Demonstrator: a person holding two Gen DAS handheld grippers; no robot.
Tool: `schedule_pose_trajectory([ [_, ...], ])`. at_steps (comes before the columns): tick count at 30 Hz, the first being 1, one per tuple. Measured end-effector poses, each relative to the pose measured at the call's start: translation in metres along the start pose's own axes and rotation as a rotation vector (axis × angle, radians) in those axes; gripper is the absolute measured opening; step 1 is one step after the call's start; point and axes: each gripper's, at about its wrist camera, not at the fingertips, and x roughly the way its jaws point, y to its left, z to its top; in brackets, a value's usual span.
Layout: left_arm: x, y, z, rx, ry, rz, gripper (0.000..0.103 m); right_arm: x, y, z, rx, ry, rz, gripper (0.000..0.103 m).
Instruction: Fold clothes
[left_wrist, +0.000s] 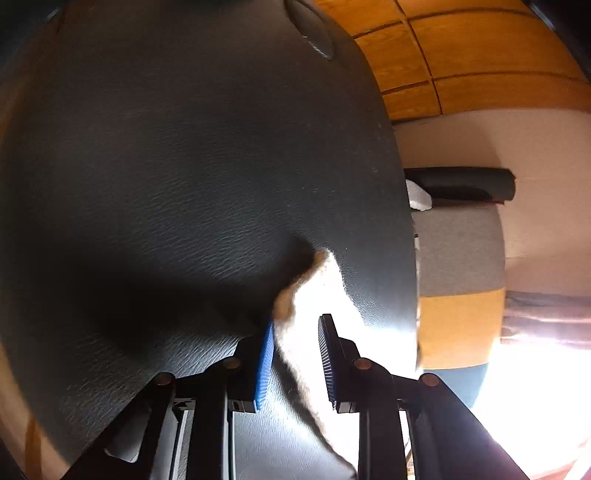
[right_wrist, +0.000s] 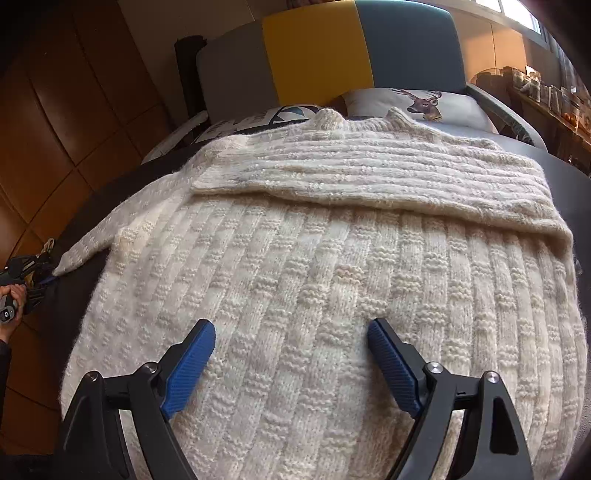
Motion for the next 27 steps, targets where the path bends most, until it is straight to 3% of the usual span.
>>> schedule_pose_trajectory([
  [3, 0.003, -0.006, -0.004, 0.007, -0.016, 0.041, 0.007, 0.000, -0.002, 0.000, 0.004, 0.001, 0.009, 0.088],
  [5, 0.006, -0.008, -0.006, 0.000, -0.015, 0.047, 0.007, 0.000, -0.002, 0.000, 0.007, 0.001, 0.011, 0.088],
  [9, -0.002, -0.029, -0.007, 0.041, -0.010, -0.015, 0.007, 0.002, 0.002, 0.003, -0.008, 0.036, -0.009, 0.088],
  [13, -0.001, -0.081, -0.032, 0.120, 0.039, -0.120, 0.007, 0.005, 0.008, 0.005, -0.022, 0.058, -0.039, 0.089],
  [20, 0.026, -0.192, -0.125, 0.358, 0.195, -0.239, 0.007, 0.006, 0.011, 0.004, -0.023, 0.049, -0.073, 0.089],
  [27, 0.092, -0.260, -0.237, 0.563, 0.378, -0.210, 0.007, 0.005, 0.006, 0.005, 0.000, 0.037, -0.045, 0.089],
])
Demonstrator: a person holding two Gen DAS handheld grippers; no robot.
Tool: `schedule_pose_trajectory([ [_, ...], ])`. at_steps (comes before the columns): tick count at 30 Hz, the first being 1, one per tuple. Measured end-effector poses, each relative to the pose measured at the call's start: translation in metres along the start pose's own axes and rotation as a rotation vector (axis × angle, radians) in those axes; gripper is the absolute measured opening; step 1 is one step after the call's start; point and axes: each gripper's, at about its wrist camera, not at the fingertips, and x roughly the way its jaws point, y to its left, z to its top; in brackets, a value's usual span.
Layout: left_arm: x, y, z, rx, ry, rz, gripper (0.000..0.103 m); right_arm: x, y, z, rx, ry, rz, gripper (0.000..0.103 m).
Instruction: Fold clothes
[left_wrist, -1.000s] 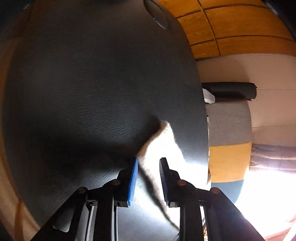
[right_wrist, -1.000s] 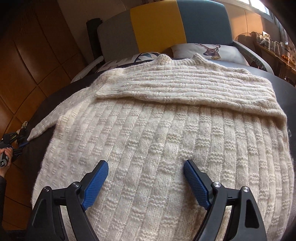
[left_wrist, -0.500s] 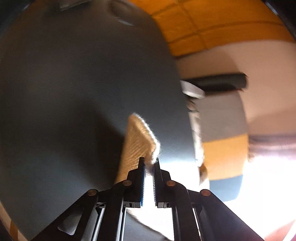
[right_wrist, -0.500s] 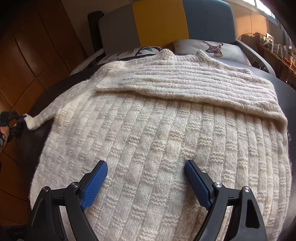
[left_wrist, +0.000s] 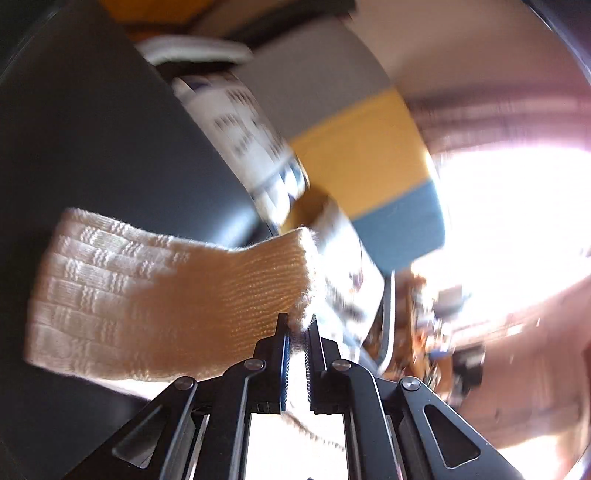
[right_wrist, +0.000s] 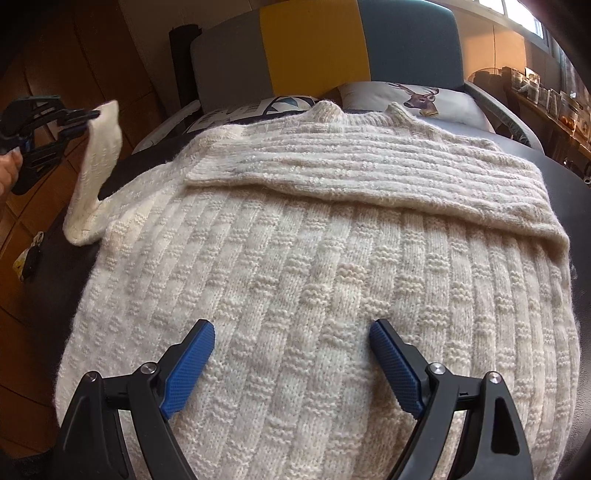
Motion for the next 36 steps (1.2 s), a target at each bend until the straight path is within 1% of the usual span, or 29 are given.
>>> schedule_pose_trajectory([
  [7, 0.094, -0.048, -0.068, 0.143, 0.179, 0.094, 0.007, -0.003, 0.000, 0.001, -0.001, 0.005, 0.010, 0.089],
  [8, 0.099, -0.049, -0.077, 0.152, 0.216, 0.102, 0.007, -0.004, -0.001, 0.002, 0.001, 0.011, 0.015, 0.087],
  [9, 0.103, -0.049, -0.086, 0.159, 0.252, 0.110, 0.009, -0.008, -0.003, 0.005, 0.023, 0.001, 0.048, 0.084],
  [10, 0.101, -0.046, -0.093, 0.155, 0.273, 0.107, 0.010, -0.014, -0.008, 0.010, 0.064, -0.022, 0.104, 0.074],
  [11, 0.099, -0.042, -0.094, 0.149, 0.286, 0.081, 0.012, -0.019, -0.012, 0.014, 0.104, -0.046, 0.161, 0.069],
  [12, 0.098, -0.039, -0.089, 0.135, 0.284, 0.055, 0.015, -0.025, -0.016, 0.019, 0.144, -0.069, 0.217, 0.068],
  [13, 0.091, -0.035, -0.085, 0.112, 0.271, 0.026, 0.017, -0.028, -0.020, 0.025, 0.186, -0.088, 0.275, 0.068],
  [15, 0.066, -0.027, -0.083, 0.080, 0.233, -0.032, 0.018, -0.027, -0.027, 0.040, 0.276, -0.116, 0.402, 0.068],
  [17, 0.036, -0.011, -0.075, 0.052, 0.180, -0.060, 0.020, -0.015, -0.032, 0.055, 0.385, -0.133, 0.536, 0.068],
  [18, 0.022, 0.000, -0.073, 0.031, 0.158, -0.073, 0.021, -0.006, -0.033, 0.063, 0.435, -0.130, 0.585, 0.068],
  [21, -0.021, 0.040, -0.072, -0.031, 0.091, -0.087, 0.023, 0.026, -0.028, 0.081, 0.559, -0.087, 0.648, 0.068],
  [22, -0.026, 0.051, -0.070, -0.049, 0.072, -0.080, 0.024, 0.036, -0.026, 0.085, 0.594, -0.080, 0.661, 0.062],
  [23, -0.035, 0.064, -0.071, -0.065, 0.058, -0.066, 0.024, 0.045, -0.024, 0.087, 0.627, -0.076, 0.672, 0.054],
  [24, -0.042, 0.077, -0.072, -0.082, 0.051, -0.054, 0.024, 0.055, -0.022, 0.089, 0.656, -0.065, 0.676, 0.049],
  [26, -0.044, 0.099, -0.076, -0.118, 0.038, -0.053, 0.024, 0.072, -0.016, 0.091, 0.694, -0.043, 0.651, 0.029],
  [27, -0.048, 0.109, -0.076, -0.135, 0.034, -0.053, 0.024, 0.078, -0.014, 0.092, 0.712, -0.034, 0.642, 0.026],
  [30, -0.048, 0.128, -0.075, -0.178, 0.037, -0.056, 0.024, 0.095, -0.008, 0.093, 0.763, -0.014, 0.626, 0.026],
  [34, -0.055, 0.137, -0.071, -0.179, 0.037, -0.072, 0.024, 0.104, -0.004, 0.094, 0.812, -0.012, 0.598, 0.026],
  [36, -0.052, 0.138, -0.071, -0.181, 0.040, -0.077, 0.025, 0.108, -0.002, 0.094, 0.825, -0.003, 0.571, 0.028],
])
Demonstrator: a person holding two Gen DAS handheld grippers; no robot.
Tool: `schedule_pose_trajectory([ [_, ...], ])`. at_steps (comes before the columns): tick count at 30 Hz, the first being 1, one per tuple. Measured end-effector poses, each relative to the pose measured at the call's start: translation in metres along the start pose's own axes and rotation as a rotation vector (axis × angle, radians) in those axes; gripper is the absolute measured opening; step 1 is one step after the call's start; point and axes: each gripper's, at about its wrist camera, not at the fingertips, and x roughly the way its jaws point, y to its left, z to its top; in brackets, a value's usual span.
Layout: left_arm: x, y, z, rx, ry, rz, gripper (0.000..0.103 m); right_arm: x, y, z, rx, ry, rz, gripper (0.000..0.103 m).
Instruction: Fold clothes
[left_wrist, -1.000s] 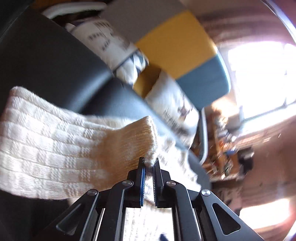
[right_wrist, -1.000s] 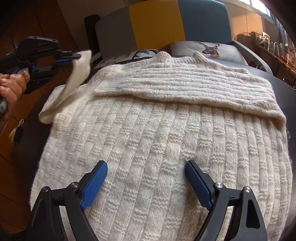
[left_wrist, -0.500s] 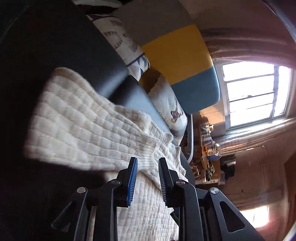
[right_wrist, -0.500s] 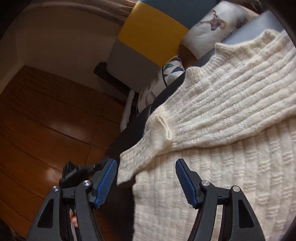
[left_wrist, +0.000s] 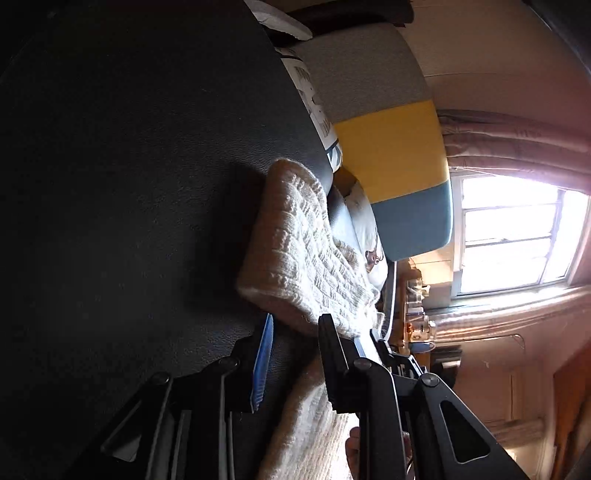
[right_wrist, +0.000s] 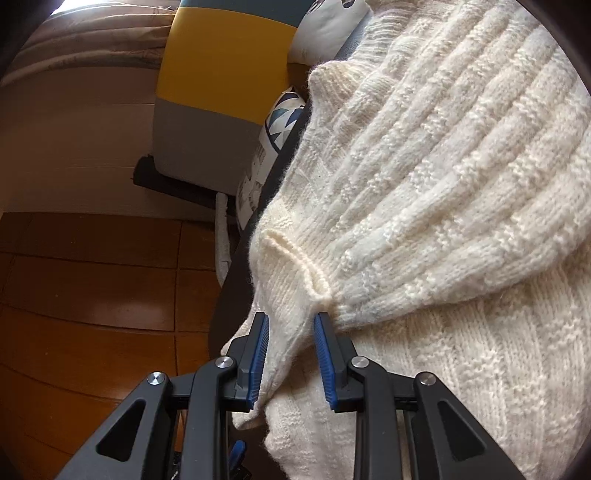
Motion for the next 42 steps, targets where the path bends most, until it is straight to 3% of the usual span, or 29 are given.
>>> schedule_pose_trajectory([
  [5, 0.008, 0.004, 0.000, -0.044, 0.020, -0.024, 0.025, 0.009, 0.001, 0.000, 0.057, -0.060, -0.012, 0.025],
  [8, 0.010, 0.004, -0.001, -0.053, 0.022, -0.030, 0.025, 0.022, 0.028, 0.001, -0.097, -0.053, -0.088, 0.012],
  [10, 0.011, 0.004, -0.001, -0.064, 0.024, -0.034, 0.026, 0.037, 0.039, 0.002, -0.190, -0.002, -0.151, 0.013],
  [12, 0.011, 0.006, -0.001, -0.083, 0.014, -0.045, 0.026, 0.050, 0.045, 0.001, -0.278, 0.032, -0.209, 0.014],
  [14, 0.011, 0.005, -0.002, -0.089, 0.004, -0.054, 0.027, 0.057, 0.046, 0.001, -0.296, 0.078, -0.186, 0.031],
  [18, 0.019, 0.004, -0.007, -0.119, 0.011, -0.059, 0.030, 0.064, 0.044, 0.005, -0.290, 0.177, -0.134, 0.032],
  [20, 0.023, -0.001, -0.011, -0.115, 0.018, -0.063, 0.030, 0.064, 0.047, 0.008, -0.314, 0.190, -0.197, 0.006],
  [25, 0.023, -0.018, -0.020, -0.097, 0.006, -0.101, 0.031, 0.055, 0.079, -0.004, -0.454, 0.138, -0.247, 0.006],
  [32, 0.045, -0.037, -0.036, -0.242, -0.004, -0.224, 0.041, 0.045, 0.176, 0.000, -0.713, 0.091, -0.253, 0.006],
  [37, 0.074, -0.052, -0.037, -0.292, -0.047, -0.186, 0.043, 0.010, 0.219, 0.008, -0.828, 0.040, -0.274, 0.006],
  [42, 0.101, -0.052, -0.034, -0.300, -0.092, -0.091, 0.044, -0.035, 0.209, 0.037, -0.817, -0.054, -0.310, 0.006],
])
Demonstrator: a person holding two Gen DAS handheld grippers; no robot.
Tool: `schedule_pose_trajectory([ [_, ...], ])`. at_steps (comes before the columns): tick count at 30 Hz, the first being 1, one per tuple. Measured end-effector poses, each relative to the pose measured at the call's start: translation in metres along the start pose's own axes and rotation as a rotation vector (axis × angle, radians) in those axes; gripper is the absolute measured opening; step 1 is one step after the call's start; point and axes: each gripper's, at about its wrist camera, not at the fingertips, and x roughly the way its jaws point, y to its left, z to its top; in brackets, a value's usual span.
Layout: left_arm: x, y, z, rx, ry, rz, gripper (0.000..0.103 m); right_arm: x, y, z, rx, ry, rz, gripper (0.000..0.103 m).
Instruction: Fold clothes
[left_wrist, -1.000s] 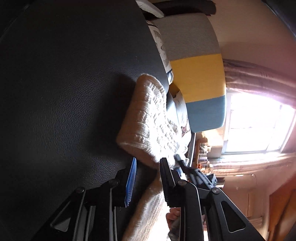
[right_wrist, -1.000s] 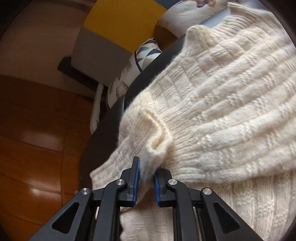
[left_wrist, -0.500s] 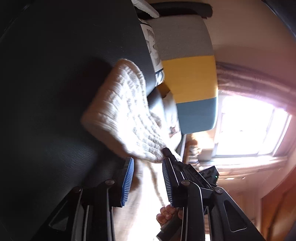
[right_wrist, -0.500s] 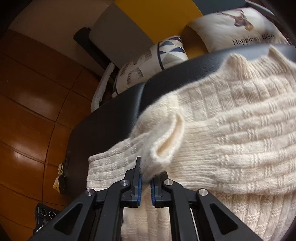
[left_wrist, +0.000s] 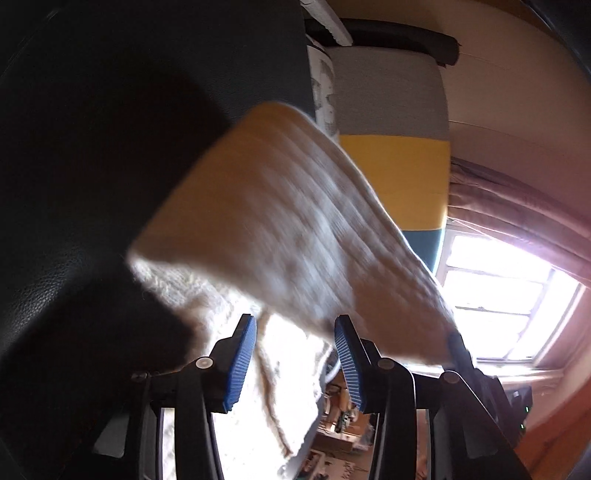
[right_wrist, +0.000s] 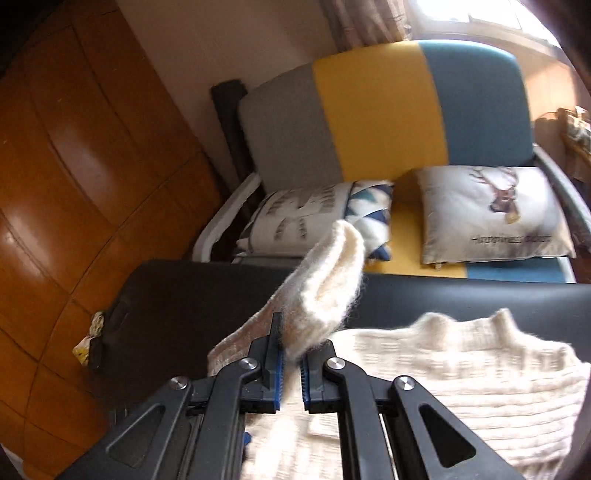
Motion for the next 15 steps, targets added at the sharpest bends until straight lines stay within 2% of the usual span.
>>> schedule_pose_trajectory([
  [5, 0.024, 0.005, 0.002, 0.004, -0.003, 0.059, 0.045, -0.029, -0.078, -0.017, 0.118, -0.032, -0.079, 0.006],
  [11, 0.032, -0.008, 0.002, 0.116, -0.019, 0.142, 0.044, -0.034, -0.170, -0.071, 0.307, 0.011, -0.155, 0.006],
  [14, 0.035, -0.018, -0.001, 0.208, -0.031, 0.203, 0.039, -0.030, -0.208, -0.105, 0.408, 0.051, -0.162, 0.006],
  [15, 0.037, -0.023, -0.003, 0.248, -0.035, 0.230, 0.032, -0.027, -0.218, -0.115, 0.437, 0.060, -0.161, 0.006],
])
